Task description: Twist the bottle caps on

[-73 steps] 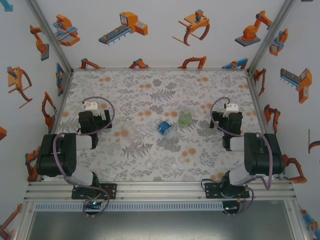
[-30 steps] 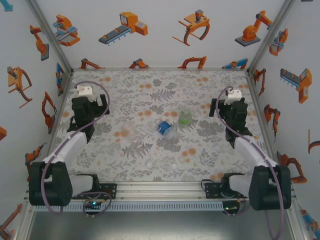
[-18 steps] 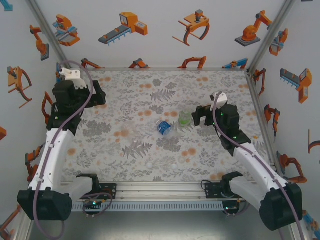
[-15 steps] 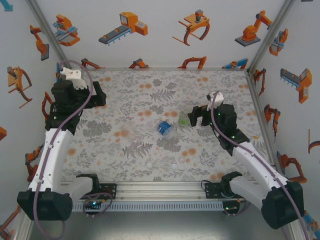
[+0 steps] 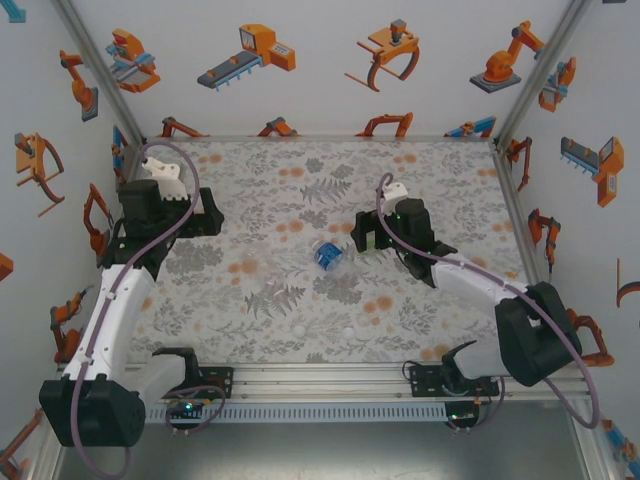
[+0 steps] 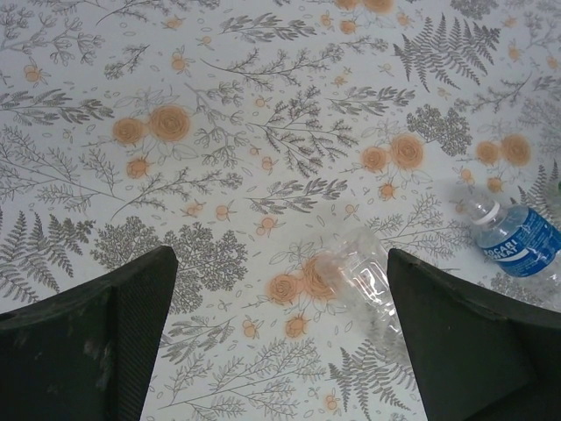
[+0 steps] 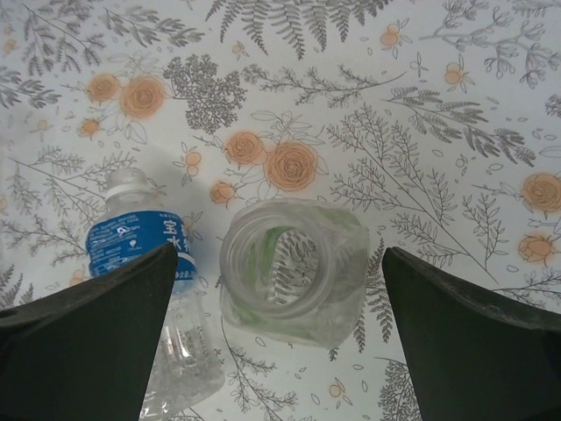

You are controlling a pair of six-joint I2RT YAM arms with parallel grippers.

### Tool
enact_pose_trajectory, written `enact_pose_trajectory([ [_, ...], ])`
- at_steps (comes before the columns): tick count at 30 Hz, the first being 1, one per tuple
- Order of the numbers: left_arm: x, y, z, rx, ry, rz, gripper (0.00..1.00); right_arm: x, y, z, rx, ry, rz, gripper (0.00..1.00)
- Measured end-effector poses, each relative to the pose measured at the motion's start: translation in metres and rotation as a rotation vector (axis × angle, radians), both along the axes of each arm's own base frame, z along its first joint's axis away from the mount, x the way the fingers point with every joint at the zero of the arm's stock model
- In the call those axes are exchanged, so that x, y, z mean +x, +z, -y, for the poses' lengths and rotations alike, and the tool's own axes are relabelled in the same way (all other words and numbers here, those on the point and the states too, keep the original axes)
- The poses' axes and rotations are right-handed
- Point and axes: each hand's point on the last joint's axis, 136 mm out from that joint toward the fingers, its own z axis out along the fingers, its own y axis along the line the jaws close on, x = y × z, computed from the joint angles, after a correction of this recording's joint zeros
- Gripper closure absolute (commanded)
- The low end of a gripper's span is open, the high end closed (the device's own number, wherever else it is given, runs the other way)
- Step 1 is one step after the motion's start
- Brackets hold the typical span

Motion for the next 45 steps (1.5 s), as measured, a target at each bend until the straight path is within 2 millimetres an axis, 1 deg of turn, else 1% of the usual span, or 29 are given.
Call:
enact_pose_trajectory([
  [2,0.0,0.001,0.001,-0.004,-0.005,0.003,0.03,0.003,-0.004,0.0,-0.002,-0.01,0.0,0.15],
  [9,0.0,0.002,0.004,-0.027,-0.013,0.002,0.03,0.014,-0.007,0.0,0.004,-0.044,0.03,0.24],
  [14,0.0,0.003,0.005,-0.034,-0.015,0.007,0.03,0.012,-0.019,0.001,-0.002,-0.046,0.01,0.31],
  [16,0.0,0.005,0.006,-0.036,-0.018,0.012,0.03,0.011,-0.021,0.002,-0.001,-0.047,0.004,0.37],
  [21,-0.001,0.006,0.012,-0.055,-0.054,0.015,0.03,0.011,-0.019,0.002,0.004,-0.049,0.009,0.49],
  [23,-0.003,0.007,0.016,-0.067,-0.076,0.016,0.03,0.01,-0.014,0.002,0.008,-0.048,0.016,0.55],
  [25,-0.003,0.008,0.022,-0.083,-0.106,0.016,0.03,0.007,-0.008,0.003,0.011,-0.047,0.023,0.59],
  [28,-0.003,0.008,0.035,-0.121,-0.175,0.013,0.03,0.002,0.009,0.005,0.021,-0.039,0.042,0.64],
  [31,-0.002,0.014,0.055,-0.176,-0.283,0.016,0.02,-0.003,0.037,0.0,0.05,-0.002,0.071,0.67],
  [34,-0.003,0.031,0.085,-0.23,-0.433,0.048,0.01,-0.008,0.077,-0.012,0.106,0.066,0.12,0.71],
  [35,-0.004,0.039,0.097,-0.246,-0.495,0.063,0.0,-0.011,0.092,-0.017,0.131,0.099,0.14,0.72],
  [38,-0.01,0.066,0.134,-0.289,-0.687,0.114,0.02,-0.023,0.131,-0.031,0.204,0.198,0.183,0.74],
  [40,-0.017,0.081,0.155,-0.314,-0.808,0.155,0.02,-0.033,0.152,-0.039,0.248,0.262,0.203,0.76],
  [42,-0.029,0.091,0.178,-0.33,-0.94,0.196,0.02,-0.045,0.173,-0.049,0.289,0.336,0.216,0.77],
  [45,-0.054,0.094,0.204,-0.332,-1.114,0.241,0.02,-0.064,0.197,-0.062,0.337,0.433,0.229,0.78],
])
